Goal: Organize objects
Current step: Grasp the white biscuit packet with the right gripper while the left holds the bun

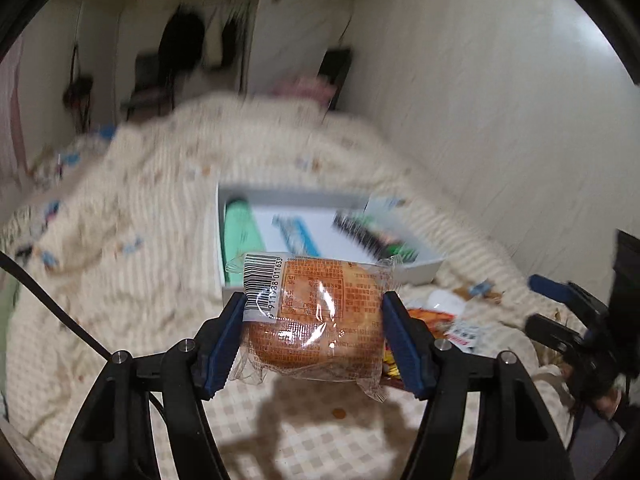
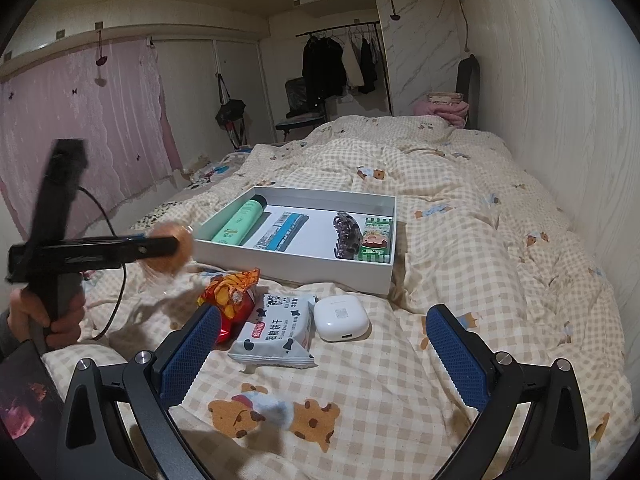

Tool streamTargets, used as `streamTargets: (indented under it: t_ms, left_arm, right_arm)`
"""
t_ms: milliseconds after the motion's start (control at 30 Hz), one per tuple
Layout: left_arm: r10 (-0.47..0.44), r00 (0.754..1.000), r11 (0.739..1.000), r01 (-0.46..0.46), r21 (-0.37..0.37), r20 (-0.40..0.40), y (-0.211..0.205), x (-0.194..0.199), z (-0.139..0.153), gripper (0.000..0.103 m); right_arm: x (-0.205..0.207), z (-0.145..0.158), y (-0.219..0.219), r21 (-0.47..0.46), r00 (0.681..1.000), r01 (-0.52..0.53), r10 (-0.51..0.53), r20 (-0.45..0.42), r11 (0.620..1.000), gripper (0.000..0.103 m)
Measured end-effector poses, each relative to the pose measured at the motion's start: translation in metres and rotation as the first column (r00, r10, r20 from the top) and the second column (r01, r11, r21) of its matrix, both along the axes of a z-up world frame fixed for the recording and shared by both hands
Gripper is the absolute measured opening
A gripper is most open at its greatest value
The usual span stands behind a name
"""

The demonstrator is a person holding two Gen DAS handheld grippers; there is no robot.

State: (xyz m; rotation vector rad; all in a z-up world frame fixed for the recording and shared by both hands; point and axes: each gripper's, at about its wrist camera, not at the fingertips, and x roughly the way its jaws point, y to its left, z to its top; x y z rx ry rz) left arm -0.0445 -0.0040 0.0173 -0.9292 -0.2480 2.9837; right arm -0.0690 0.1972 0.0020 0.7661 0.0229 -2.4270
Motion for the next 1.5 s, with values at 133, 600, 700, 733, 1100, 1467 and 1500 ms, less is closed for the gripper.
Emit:
streamTargets:
  t_ms: [133, 600, 700, 733, 1100, 1467, 1500]
  left_arm:
    - [-0.007, 0.995, 0.999, 0.002, -0.052, -0.096, 0.010, 0.017, 0.005, 0.071]
    - [0.043, 0.999, 0.999, -0.043, 0.008, -0.030, 0.001, 0.014, -0.015, 0.071]
    - [0.049, 0.999, 0.999, -0.049, 0.018, -0.022, 0.000, 0.014, -0.016, 0.071]
    - [0.052, 0.998, 0.999, -0.052, 0.012, -0.020, 0.001, 0.014, -0.016, 0.071]
    - [0.038, 0.999, 0.999, -0.037, -0.028, 0.024, 0.010, 0.007, -0.022, 0.071]
    - [0.033, 0.998, 0.999, -0.032, -0.010, 0.048, 0.006, 0.005, -0.026, 0.071]
    - [0.033, 0.999, 0.999, -0.033, -0.009, 0.043, 0.006, 0.006, -0.026, 0.071]
  right_arm:
    - [-0.008, -0.004, -0.007, 0.001, 0.992, -0.090, 0.089, 0.087, 0.996, 0.103]
    - [-0.004, -0.005, -0.011, 0.046, 0.995, -0.070, 0.067, 0.068, 0.996, 0.103]
    - [-0.004, -0.005, -0.010, 0.045, 0.996, -0.065, 0.062, 0.066, 0.997, 0.103]
    - [-0.004, -0.005, -0.010, 0.044, 0.996, -0.063, 0.060, 0.065, 0.997, 0.103]
    - [-0.042, 0.007, -0.027, 0.134, 0.974, -0.174, 0.151, 0.167, 0.976, 0.103]
    - [-0.064, -0.019, -0.069, 0.207, 0.875, -0.322, 0.207, 0.438, 0.924, 0.091]
    - [-0.064, -0.022, -0.073, 0.225, 0.870, -0.332, 0.206, 0.447, 0.916, 0.084]
